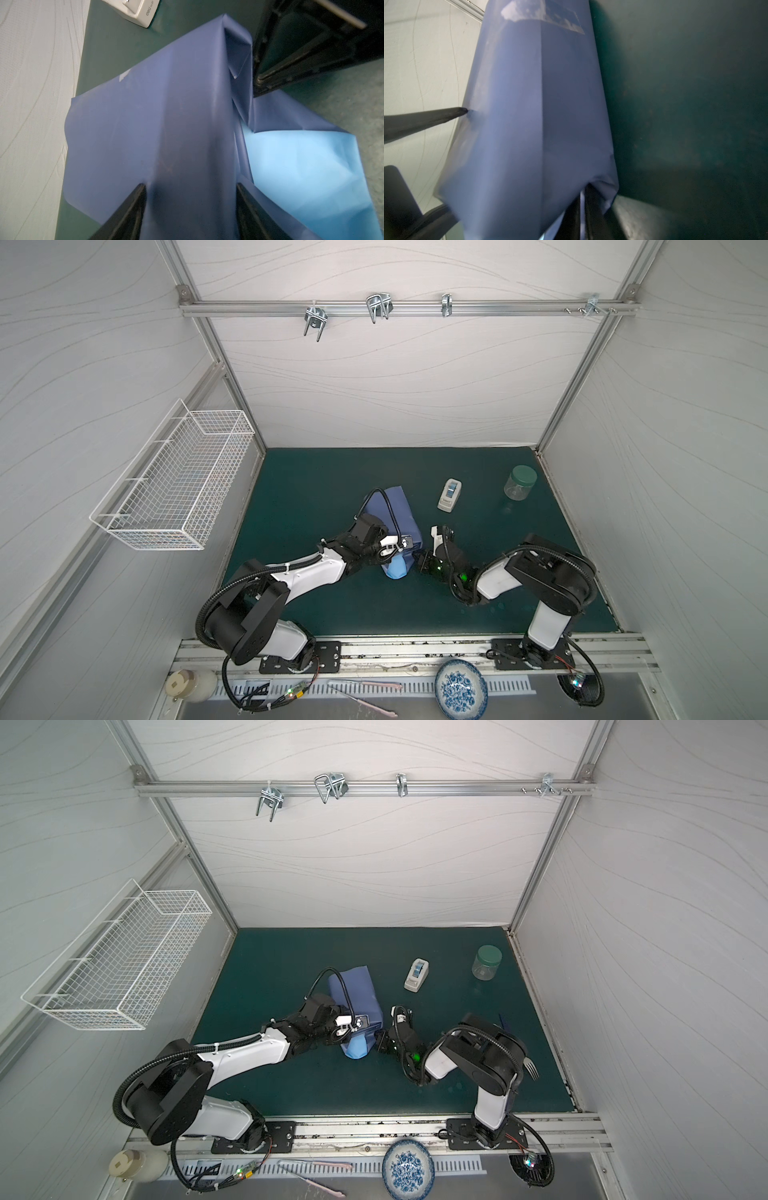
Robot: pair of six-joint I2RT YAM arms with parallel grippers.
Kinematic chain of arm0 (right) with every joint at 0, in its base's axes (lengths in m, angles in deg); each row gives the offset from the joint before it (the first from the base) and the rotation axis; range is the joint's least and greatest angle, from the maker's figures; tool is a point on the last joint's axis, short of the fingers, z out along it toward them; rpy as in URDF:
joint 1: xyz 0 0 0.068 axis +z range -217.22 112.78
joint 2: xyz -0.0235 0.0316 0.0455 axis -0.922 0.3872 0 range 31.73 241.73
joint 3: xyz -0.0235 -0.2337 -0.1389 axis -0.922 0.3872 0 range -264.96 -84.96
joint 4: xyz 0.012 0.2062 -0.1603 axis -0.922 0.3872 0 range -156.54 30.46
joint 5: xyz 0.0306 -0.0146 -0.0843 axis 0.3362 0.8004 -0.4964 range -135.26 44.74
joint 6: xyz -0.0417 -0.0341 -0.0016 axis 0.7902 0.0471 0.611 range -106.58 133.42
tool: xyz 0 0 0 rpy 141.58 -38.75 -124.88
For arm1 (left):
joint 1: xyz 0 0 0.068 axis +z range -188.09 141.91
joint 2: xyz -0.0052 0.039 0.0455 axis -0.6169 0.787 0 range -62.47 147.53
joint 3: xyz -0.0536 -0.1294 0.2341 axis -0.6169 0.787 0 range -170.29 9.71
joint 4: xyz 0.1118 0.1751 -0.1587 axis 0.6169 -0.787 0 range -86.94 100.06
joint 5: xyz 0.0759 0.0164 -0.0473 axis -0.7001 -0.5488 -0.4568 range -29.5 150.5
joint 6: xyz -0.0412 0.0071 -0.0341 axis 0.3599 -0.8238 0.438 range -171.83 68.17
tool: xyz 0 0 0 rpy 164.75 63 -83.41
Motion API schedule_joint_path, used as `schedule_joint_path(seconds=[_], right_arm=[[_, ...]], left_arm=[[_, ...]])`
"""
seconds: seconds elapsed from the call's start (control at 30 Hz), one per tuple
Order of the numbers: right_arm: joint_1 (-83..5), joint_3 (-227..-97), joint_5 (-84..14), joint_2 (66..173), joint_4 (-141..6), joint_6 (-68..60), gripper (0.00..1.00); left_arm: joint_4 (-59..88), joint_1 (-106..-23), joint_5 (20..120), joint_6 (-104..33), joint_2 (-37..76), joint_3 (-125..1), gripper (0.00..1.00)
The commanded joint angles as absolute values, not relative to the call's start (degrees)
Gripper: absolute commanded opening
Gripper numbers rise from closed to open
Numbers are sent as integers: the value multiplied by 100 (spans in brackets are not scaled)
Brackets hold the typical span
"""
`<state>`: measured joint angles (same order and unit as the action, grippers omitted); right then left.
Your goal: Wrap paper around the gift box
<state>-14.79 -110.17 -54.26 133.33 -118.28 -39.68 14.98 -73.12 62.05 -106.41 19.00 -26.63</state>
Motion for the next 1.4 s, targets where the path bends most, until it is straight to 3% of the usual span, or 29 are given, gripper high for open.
schedule_joint_path(seconds=[0.0, 0.83, 1.37], right_arm=[[-1448, -10948, -5544, 13452, -11681, -3898, 10], [-813, -10737, -5727, 13292, -11651, -4013, 9], [-1618, -10884, -5301, 13428, -11558, -3660, 9]], left_arm=[[891, -7322, 6193, -10597, 2017, -2685, 68], [883, -7320, 6165, -10597, 2014, -2685, 67], [880, -7325, 6173, -10596, 1984, -2676, 67]])
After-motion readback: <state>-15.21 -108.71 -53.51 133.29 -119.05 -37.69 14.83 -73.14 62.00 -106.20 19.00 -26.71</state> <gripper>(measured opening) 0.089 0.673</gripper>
